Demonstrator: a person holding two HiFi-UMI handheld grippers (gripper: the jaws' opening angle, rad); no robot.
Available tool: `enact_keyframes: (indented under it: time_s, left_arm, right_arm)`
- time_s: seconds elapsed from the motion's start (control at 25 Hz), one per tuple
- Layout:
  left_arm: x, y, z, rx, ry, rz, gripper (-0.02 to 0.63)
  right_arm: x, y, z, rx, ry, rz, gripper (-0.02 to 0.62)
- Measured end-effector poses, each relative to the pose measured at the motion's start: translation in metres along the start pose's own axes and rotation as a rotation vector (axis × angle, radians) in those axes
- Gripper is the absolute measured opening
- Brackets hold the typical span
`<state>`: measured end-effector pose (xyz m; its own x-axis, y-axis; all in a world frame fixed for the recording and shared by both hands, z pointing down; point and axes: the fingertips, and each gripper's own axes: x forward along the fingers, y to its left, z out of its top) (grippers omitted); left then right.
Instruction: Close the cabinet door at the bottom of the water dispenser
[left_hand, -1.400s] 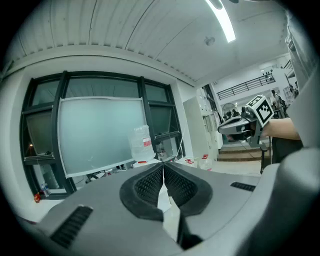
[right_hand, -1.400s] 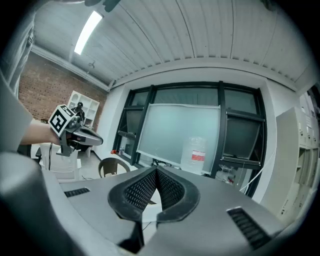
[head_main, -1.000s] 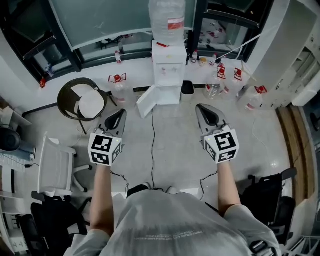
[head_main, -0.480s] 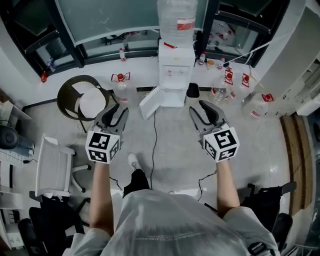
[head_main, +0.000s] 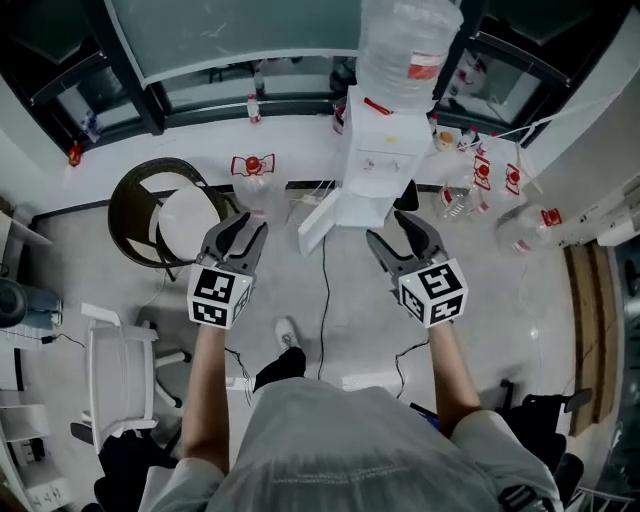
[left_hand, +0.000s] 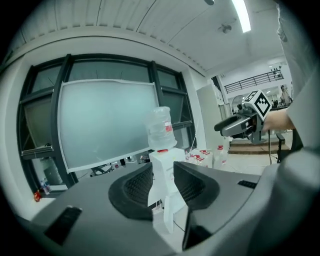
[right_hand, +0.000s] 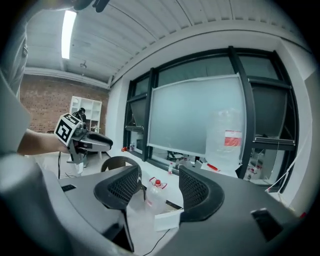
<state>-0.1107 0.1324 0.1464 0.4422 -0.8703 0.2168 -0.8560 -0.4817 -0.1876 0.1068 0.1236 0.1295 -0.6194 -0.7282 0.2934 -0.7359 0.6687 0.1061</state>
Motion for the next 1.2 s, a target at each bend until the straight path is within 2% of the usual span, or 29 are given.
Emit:
enact_keyframes:
  time_s: [0.16, 0.24, 0.4, 0.56, 0.8, 1.0, 1.2]
  left_arm:
    - [0.039, 0.061, -0.04, -0.016, 0.057, -0.013, 0.146]
    - [0.058, 0.084, -0.064, -0.03, 0.091, -0.028, 0.146]
    - [0.092, 0.116, -0.119, -0.077, 0.156, -0.071, 0.144]
    - [0.122, 0.141, -0.169, -0.127, 0.229, -0.092, 0.138]
    - [0.158, 0.151, -0.244, -0.213, 0.342, -0.13, 0.114]
    - [0.192, 0.141, -0.312, -0.224, 0.41, -0.167, 0.114]
    - [0.237, 0.122, -0.396, -0.249, 0.451, -0.171, 0.114]
  right_arm:
    - [0.083, 0.003, -0.013, 0.05, 0.069, 0.008, 0.273]
    - [0.122, 0.003, -0.026, 0.11, 0.096, 0.003, 0.275]
    - [0.191, -0.001, -0.065, 0.294, 0.12, -0.044, 0.277]
    - [0.244, 0.0, -0.117, 0.37, 0.193, -0.072, 0.279]
    - [0.303, 0.01, -0.225, 0.452, 0.344, -0.071, 0.288]
    - [0.351, 0.014, -0.332, 0.468, 0.441, -0.025, 0.301]
    - [0.403, 0.012, -0.444, 0.578, 0.49, -0.053, 0.319]
